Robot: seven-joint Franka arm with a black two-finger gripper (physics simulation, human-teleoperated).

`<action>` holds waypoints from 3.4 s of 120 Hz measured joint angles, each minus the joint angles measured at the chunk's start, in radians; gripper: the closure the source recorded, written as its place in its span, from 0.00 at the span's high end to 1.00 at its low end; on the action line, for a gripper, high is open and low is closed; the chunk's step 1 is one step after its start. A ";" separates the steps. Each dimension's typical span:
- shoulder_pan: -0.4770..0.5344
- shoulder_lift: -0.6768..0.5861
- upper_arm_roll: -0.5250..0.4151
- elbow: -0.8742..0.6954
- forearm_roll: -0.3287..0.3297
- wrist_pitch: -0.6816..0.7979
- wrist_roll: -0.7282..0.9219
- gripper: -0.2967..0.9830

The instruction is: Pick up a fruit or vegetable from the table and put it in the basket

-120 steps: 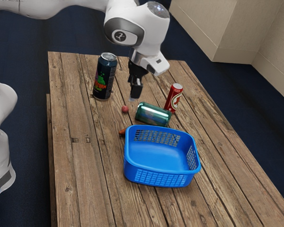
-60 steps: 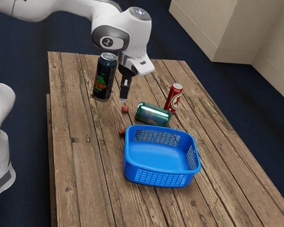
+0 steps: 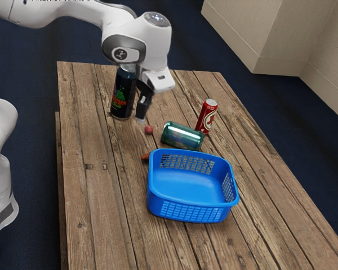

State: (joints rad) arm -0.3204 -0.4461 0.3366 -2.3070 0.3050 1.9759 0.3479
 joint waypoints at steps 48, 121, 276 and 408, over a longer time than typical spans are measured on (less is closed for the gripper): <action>0.062 0.076 0.028 -0.052 -0.025 0.193 0.085 0.77; 0.060 0.131 0.085 -0.069 -0.142 0.280 0.199 0.77; 0.057 0.172 0.124 -0.113 -0.220 0.366 0.322 0.77; 0.055 0.185 0.126 -0.129 -0.263 0.403 0.325 0.40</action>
State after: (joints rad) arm -0.2653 -0.2612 0.4628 -2.4364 0.0416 2.3790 0.6729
